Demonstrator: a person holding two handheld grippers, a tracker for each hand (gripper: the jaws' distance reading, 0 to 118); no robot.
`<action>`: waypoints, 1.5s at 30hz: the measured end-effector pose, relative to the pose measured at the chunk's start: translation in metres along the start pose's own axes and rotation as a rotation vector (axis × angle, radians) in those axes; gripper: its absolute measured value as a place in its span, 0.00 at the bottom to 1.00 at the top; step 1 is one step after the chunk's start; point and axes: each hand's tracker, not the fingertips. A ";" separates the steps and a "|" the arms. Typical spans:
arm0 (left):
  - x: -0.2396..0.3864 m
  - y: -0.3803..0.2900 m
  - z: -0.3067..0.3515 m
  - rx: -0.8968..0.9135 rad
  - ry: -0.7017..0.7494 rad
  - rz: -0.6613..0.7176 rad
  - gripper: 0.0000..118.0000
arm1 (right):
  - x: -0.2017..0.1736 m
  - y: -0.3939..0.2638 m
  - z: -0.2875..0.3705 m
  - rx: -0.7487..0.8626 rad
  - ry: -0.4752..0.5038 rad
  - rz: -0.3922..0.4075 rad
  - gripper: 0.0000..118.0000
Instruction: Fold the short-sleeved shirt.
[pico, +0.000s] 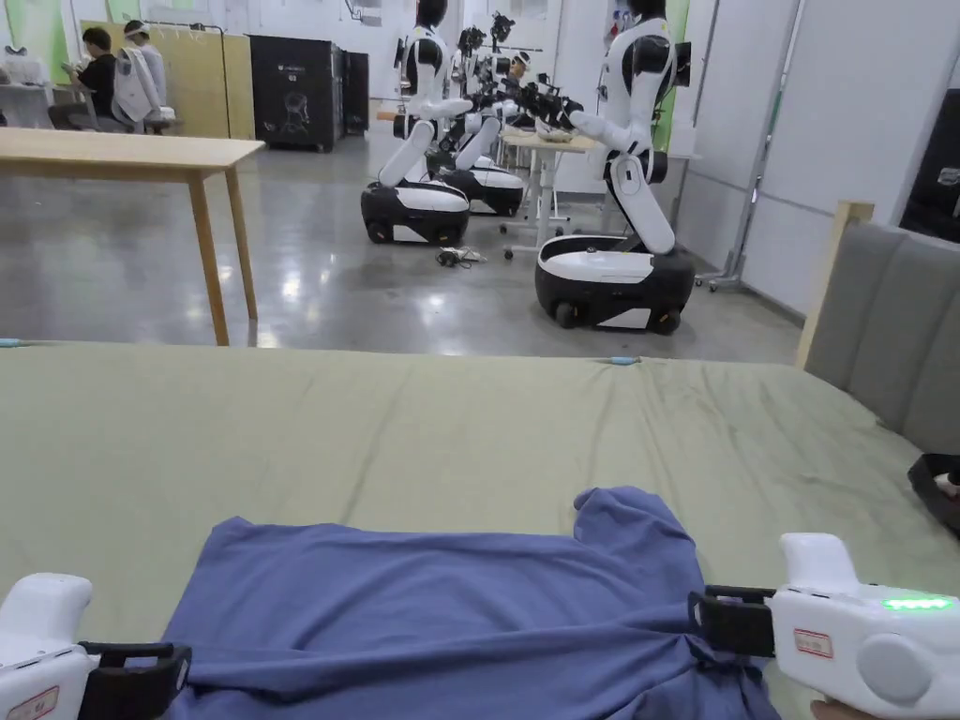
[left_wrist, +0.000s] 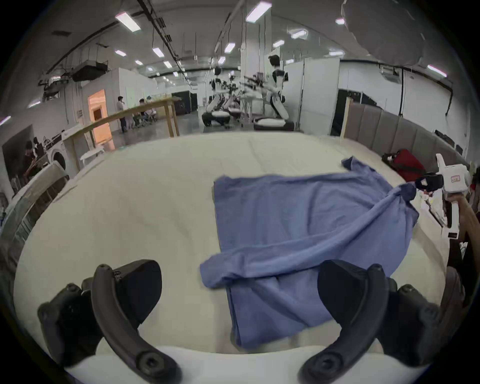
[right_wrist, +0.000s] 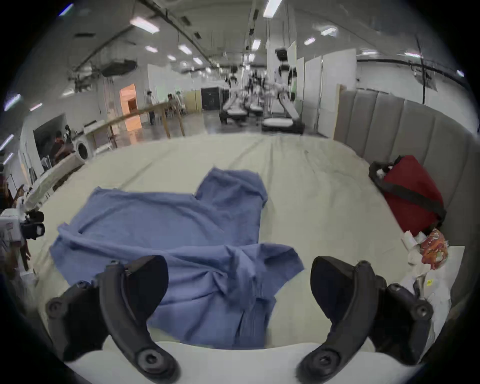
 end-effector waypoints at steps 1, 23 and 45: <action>0.002 0.001 0.014 0.001 0.010 0.000 0.99 | -0.002 0.000 0.021 -0.023 -0.028 0.007 0.96; 0.041 -0.074 0.143 0.155 0.002 0.098 0.00 | -0.046 -0.102 0.214 0.079 0.069 -0.088 0.00; 0.008 -0.042 -0.047 -0.255 -0.026 0.182 0.64 | -0.071 -0.099 0.198 0.030 0.121 0.025 0.00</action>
